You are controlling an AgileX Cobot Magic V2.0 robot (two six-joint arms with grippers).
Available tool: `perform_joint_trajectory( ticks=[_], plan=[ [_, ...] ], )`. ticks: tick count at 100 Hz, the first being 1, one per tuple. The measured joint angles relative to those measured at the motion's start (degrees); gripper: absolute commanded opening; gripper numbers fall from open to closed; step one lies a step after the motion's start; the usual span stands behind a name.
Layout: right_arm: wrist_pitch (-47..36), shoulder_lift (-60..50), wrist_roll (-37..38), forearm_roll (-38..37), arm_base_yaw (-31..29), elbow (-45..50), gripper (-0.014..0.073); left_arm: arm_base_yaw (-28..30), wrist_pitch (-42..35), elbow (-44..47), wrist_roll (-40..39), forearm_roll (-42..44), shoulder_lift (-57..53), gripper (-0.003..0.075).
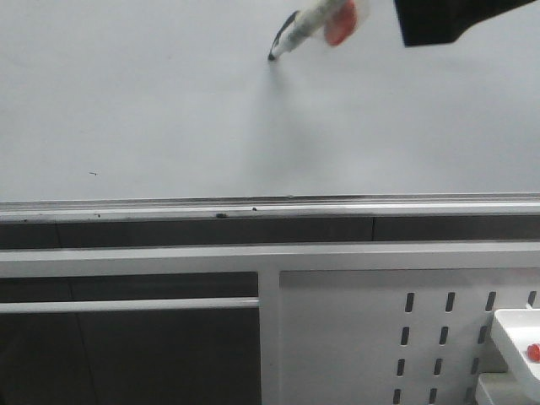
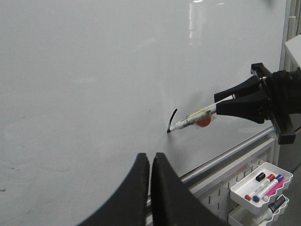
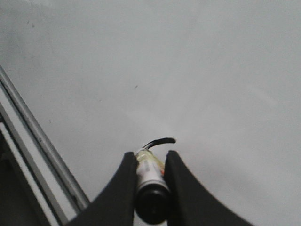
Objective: Write number 1 on whiteboard
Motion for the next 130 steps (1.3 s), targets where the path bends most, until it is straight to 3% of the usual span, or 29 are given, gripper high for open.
perform_joint_trajectory(
  ticks=[29,69,105,130],
  plan=[
    [1.91,10.68,0.53,0.9,0.31,0.36,-0.0069,0.0,0.0,0.08,0.0,-0.04,0.0,-0.002],
    [0.13,10.93,1.14,1.73,0.34,0.36,-0.0072,0.0,0.0,0.08,0.0,-0.04,-0.09,-0.002],
    [6.41,-10.82,-0.53,5.54,9.69,-0.09,-0.0072,0.0,0.0,0.08,-0.02,-1.76,-0.09,-0.002],
    [23.93,-23.31,-0.67,8.73,16.62,-3.87,-0.0072,0.0,0.0,0.08,-0.02,-3.24,-0.09,-0.0018]
  ],
)
